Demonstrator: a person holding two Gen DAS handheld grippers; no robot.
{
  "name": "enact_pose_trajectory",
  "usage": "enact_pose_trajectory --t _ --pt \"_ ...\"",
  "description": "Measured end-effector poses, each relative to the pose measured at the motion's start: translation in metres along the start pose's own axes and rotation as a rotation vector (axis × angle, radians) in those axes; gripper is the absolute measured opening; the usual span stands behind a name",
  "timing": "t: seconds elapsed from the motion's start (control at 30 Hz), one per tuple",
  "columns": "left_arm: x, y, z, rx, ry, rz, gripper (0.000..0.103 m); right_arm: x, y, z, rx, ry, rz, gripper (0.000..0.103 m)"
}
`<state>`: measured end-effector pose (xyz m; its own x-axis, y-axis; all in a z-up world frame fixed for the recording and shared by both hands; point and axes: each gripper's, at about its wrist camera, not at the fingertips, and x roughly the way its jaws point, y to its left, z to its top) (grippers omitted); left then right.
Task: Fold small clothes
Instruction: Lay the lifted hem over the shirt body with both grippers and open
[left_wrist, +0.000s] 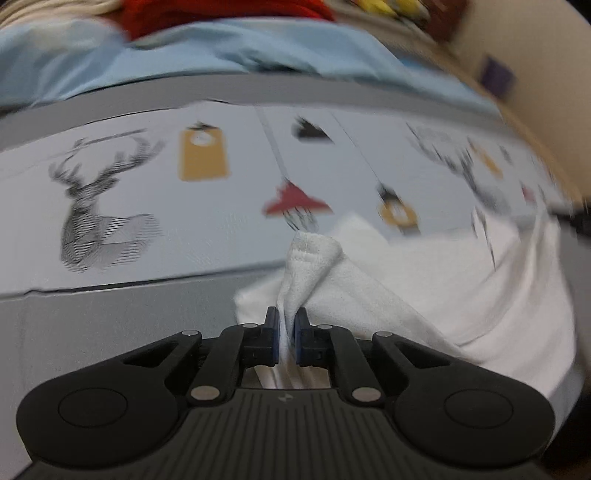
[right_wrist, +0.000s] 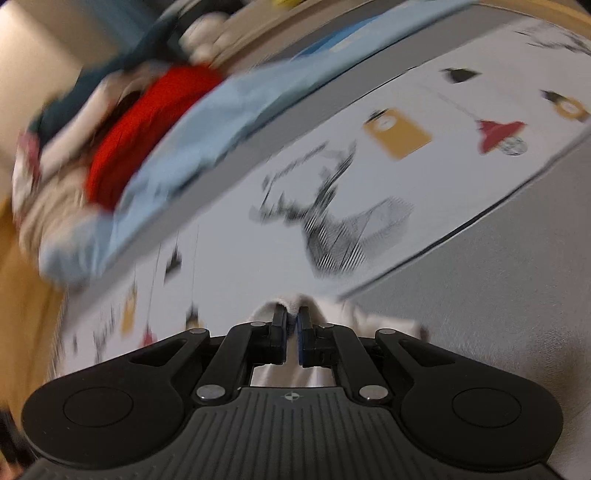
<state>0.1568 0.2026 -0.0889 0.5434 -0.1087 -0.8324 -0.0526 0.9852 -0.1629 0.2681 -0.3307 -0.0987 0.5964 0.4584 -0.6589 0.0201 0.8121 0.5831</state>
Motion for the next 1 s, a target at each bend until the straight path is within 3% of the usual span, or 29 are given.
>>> enact_pose_trajectory --t 0.1,0.2,0.33,0.63,0.7,0.73,0.77,0.9,1.0 --pt "0.006 0.012 0.005 -0.097 0.022 0.035 0.013 -0.002 -0.014 0.007 0.098 -0.072 -0.049 0.009" --pt "0.012 0.016 0.007 -0.123 0.057 0.042 0.013 0.003 -0.018 0.010 0.060 -0.049 -0.093 0.012" --pt "0.021 0.019 0.006 -0.165 0.103 0.000 0.031 0.015 -0.010 0.004 -0.055 0.034 -0.111 0.033" --pt "0.041 0.022 0.000 -0.165 0.139 -0.002 0.031 0.046 0.015 -0.019 -0.317 0.126 -0.203 0.038" --pt "0.040 0.021 0.001 -0.157 0.123 -0.009 0.024 0.050 0.022 -0.024 -0.384 0.121 -0.218 0.030" --pt "0.038 0.019 0.003 -0.150 0.111 -0.020 0.009 0.051 0.024 -0.025 -0.411 0.117 -0.218 0.007" --pt "0.035 0.018 0.004 -0.139 0.093 -0.024 0.008 0.051 0.026 -0.025 -0.426 0.112 -0.217 0.003" --pt "0.012 0.015 0.015 -0.117 -0.081 0.002 0.006 0.028 0.027 -0.010 -0.340 -0.075 -0.191 0.003" --pt "0.017 0.012 0.016 -0.105 -0.081 0.031 0.007 0.023 0.024 -0.004 -0.307 -0.134 -0.216 0.003"
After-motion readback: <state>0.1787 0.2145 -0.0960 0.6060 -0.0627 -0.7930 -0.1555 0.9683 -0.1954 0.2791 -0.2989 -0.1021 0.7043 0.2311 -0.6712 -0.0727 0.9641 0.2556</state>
